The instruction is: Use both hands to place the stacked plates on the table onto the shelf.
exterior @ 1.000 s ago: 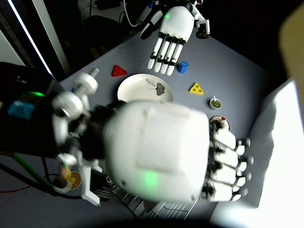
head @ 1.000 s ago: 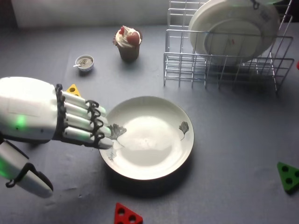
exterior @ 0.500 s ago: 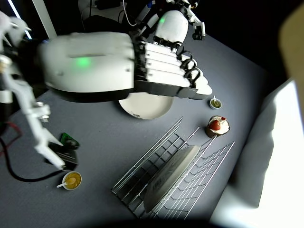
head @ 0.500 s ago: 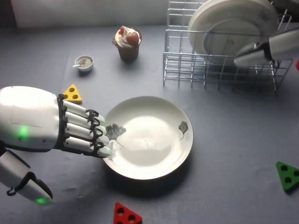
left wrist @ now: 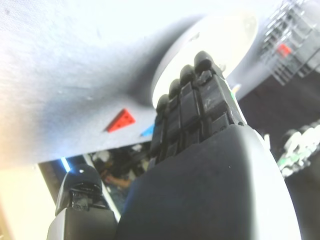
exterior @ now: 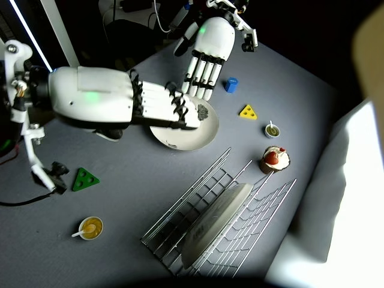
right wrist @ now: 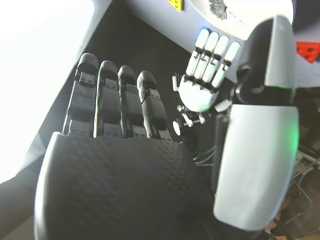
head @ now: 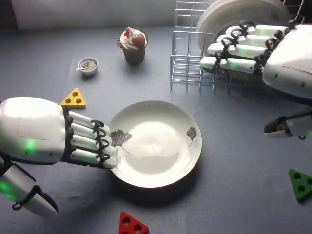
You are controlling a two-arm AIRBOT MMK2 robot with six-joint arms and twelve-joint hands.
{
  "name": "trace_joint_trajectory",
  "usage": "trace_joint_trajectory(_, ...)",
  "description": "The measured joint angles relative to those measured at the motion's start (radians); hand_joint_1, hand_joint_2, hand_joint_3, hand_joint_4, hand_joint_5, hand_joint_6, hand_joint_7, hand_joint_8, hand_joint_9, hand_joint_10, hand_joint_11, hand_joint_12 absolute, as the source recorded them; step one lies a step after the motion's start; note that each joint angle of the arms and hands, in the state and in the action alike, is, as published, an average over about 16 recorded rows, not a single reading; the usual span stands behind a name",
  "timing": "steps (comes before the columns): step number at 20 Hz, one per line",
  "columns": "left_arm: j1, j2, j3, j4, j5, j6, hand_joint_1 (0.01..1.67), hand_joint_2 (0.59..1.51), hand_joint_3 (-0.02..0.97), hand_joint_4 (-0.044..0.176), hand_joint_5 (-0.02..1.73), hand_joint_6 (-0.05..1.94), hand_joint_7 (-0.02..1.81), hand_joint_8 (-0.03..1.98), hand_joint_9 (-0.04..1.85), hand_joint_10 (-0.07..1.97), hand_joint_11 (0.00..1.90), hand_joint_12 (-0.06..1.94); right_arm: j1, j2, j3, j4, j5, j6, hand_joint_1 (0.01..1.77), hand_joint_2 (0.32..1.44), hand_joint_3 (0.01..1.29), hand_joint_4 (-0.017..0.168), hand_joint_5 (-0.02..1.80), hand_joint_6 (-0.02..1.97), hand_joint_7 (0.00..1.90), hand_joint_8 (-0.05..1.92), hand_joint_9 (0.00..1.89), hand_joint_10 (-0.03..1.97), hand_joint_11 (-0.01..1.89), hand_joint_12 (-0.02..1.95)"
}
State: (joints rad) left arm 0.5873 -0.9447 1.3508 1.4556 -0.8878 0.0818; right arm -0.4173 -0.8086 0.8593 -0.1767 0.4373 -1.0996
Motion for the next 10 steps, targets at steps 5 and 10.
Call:
trace_joint_trajectory(5,0.010,-0.003,-0.013,-0.001,0.026,0.015,0.02,1.109,0.003,-0.002,0.12,0.00,0.18,0.01,0.19,0.01,0.19,0.02,-0.032,0.012,-0.023,0.017,0.001,-0.019,1.10,0.84,0.01,0.003,0.14,0.02,0.09,0.02,0.11,0.01,0.16,0.02)
trace_joint_trajectory(10,0.019,-0.007,-0.025,0.006,0.046,0.024,0.02,1.111,0.003,-0.004,0.12,-0.01,0.19,0.01,0.19,0.01,0.19,0.02,-0.042,0.019,-0.047,0.016,0.000,-0.042,1.09,0.86,0.01,0.003,0.13,0.02,0.09,0.02,0.10,0.01,0.16,0.02)
